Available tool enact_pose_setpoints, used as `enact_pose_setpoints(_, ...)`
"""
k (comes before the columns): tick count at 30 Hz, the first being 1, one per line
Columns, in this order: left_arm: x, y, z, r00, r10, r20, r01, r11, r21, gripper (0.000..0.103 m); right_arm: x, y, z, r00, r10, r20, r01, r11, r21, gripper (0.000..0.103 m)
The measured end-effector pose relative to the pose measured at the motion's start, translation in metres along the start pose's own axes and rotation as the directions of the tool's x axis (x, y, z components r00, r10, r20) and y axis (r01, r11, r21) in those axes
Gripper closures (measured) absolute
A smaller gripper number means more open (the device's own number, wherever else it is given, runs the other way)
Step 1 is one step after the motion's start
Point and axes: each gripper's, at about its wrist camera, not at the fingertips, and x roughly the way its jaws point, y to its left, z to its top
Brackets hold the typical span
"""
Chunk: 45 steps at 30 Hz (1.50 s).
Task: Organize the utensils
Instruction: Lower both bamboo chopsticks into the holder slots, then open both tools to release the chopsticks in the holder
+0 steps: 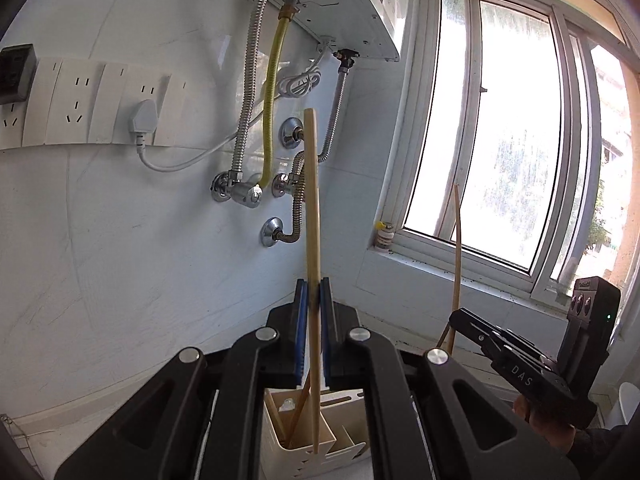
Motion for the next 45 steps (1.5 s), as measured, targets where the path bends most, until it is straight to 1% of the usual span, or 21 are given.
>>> enact_pose_setpoints(4, 0.018, 0.001, -0.008, 1.000, -0.017, 0.007, 0.017, 1.000, 0.023, 0.097, 0.005, -0.004, -0.009, 0.999, -0.012, 0.031, 0.013, 1.000, -0.016, 0.097)
enact_pose_setpoints(8, 0.030, 0.007, -0.014, 1.000, -0.026, 0.017, 0.026, 1.000, -0.008, 0.097, 0.012, -0.007, -0.017, 0.999, -0.030, 0.043, 0.031, 0.999, -0.031, 0.097)
enact_pose_setpoints(12, 0.037, 0.010, -0.018, 1.000, -0.010, 0.014, 0.010, 1.000, -0.012, 0.097, 0.021, -0.012, -0.026, 0.998, -0.052, 0.039, 0.053, 0.998, -0.033, 0.097)
enact_pose_setpoints(16, 0.037, 0.004, -0.021, 1.000, 0.004, 0.029, -0.005, 0.999, 0.034, 0.097, 0.027, -0.019, -0.035, 0.996, -0.076, 0.041, 0.077, 0.997, -0.025, 0.097)
enact_pose_setpoints(19, 0.041, 0.000, -0.025, 1.000, 0.002, 0.027, -0.003, 0.998, 0.057, 0.097, 0.032, -0.024, -0.043, 0.996, -0.087, 0.026, 0.087, 0.996, -0.010, 0.097)
enact_pose_setpoints(24, 0.051, 0.006, -0.033, 1.000, 0.011, 0.016, -0.012, 0.999, 0.033, 0.097, 0.038, -0.025, -0.050, 0.995, -0.091, 0.027, 0.092, 0.996, -0.012, 0.097)
enact_pose_setpoints(31, 0.061, 0.013, -0.046, 1.000, 0.022, -0.008, -0.022, 1.000, 0.021, 0.097, 0.044, -0.021, -0.060, 0.993, -0.110, 0.033, 0.112, 0.993, -0.049, 0.097)
enact_pose_setpoints(38, 0.065, 0.017, -0.049, 1.000, 0.018, -0.015, -0.018, 1.000, 0.008, 0.097, 0.046, -0.019, -0.065, 0.994, -0.108, 0.026, 0.109, 0.992, -0.060, 0.097)
enact_pose_setpoints(41, 0.065, 0.017, -0.051, 1.000, 0.020, -0.010, -0.020, 1.000, 0.010, 0.097, 0.046, -0.020, -0.066, 0.994, -0.107, 0.023, 0.109, 0.992, -0.058, 0.097)
enact_pose_setpoints(42, 0.064, 0.015, -0.053, 1.000, 0.026, 0.002, -0.026, 0.999, 0.020, 0.096, 0.046, -0.020, -0.067, 0.994, -0.111, 0.020, 0.112, 0.992, -0.062, 0.096)
enact_pose_setpoints(43, 0.059, 0.013, -0.055, 0.998, 0.045, 0.031, -0.046, 0.998, 0.034, 0.078, 0.044, -0.020, -0.068, 0.991, -0.129, 0.029, 0.130, 0.989, -0.063, 0.093)
enact_pose_setpoints(44, 0.052, 0.009, -0.056, 0.993, 0.086, 0.075, -0.090, 0.995, 0.048, 0.056, 0.039, -0.020, -0.067, 0.987, -0.151, 0.047, 0.153, 0.987, -0.052, 0.061)
enact_pose_setpoints(45, 0.043, 0.006, -0.058, 0.984, 0.119, 0.134, -0.128, 0.990, 0.058, 0.017, 0.032, -0.020, -0.064, 0.983, -0.167, 0.080, 0.170, 0.985, -0.033, 0.017)
